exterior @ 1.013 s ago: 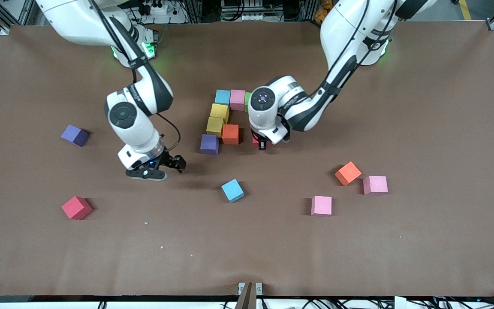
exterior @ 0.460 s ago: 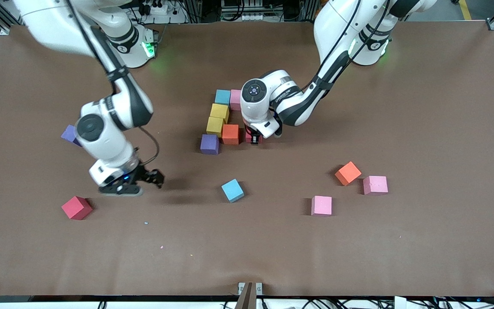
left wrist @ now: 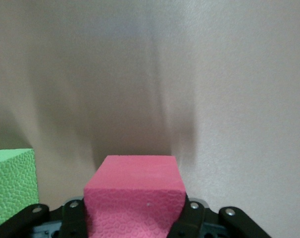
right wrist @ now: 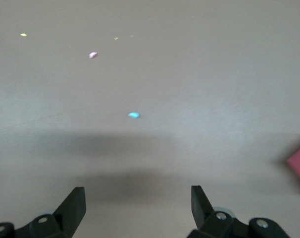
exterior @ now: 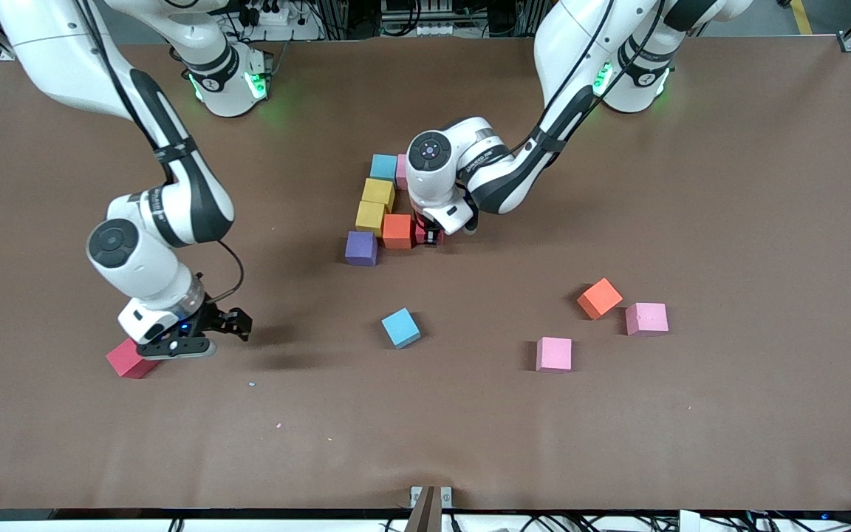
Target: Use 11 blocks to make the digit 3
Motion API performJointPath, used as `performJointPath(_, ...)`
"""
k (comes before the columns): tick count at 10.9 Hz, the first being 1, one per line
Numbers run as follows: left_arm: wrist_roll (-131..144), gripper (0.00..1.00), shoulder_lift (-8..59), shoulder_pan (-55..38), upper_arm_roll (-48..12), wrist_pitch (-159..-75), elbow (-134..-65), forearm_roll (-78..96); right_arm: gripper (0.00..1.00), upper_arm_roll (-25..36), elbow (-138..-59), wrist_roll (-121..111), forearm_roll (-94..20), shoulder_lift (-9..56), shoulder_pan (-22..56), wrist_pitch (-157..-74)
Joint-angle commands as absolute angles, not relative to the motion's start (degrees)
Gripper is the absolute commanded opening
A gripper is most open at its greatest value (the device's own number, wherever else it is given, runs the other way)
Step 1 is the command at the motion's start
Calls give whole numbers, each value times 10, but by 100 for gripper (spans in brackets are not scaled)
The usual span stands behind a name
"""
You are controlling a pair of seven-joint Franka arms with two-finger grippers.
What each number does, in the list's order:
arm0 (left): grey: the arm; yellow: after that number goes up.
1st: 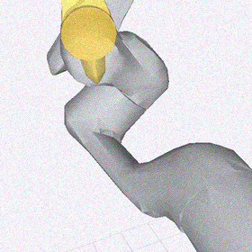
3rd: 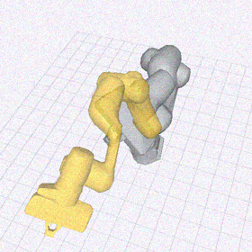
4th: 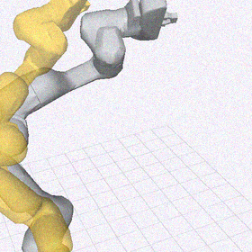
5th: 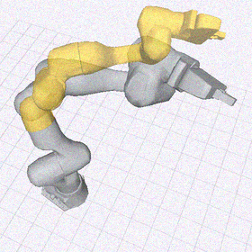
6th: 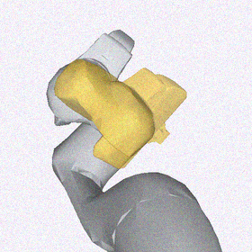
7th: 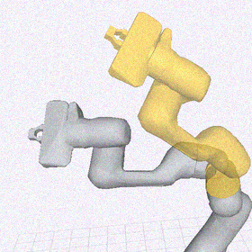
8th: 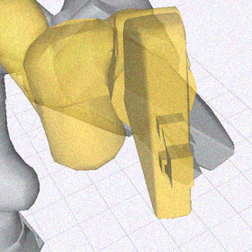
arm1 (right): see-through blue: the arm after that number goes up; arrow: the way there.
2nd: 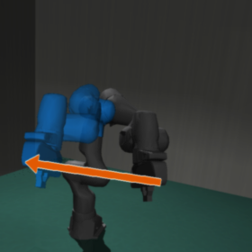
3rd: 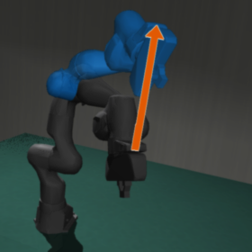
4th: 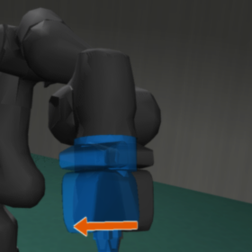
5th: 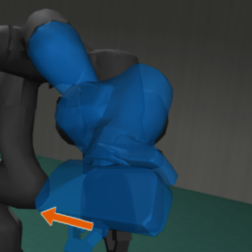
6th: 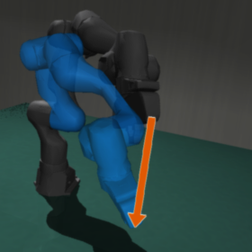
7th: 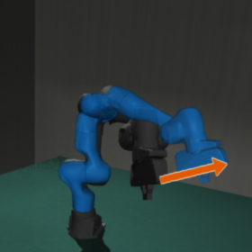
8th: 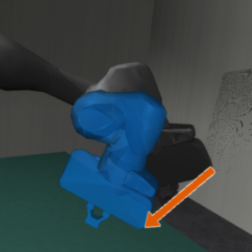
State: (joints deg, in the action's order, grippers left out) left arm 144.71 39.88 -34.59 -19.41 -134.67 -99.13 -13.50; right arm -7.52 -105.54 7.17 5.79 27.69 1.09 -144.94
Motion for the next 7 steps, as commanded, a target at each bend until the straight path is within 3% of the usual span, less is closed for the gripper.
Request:
performJointPath(1, 1458, 10, 413, -356, -192, -1347, -978, -147, 94, -85, -1029, 19, 66, 293, -32, -1443)
performJointPath(7, 1455, 11, 427, -362, -187, -1349, -957, -148, 94, -85, -1006, -96, 66, 314, -98, -1442)
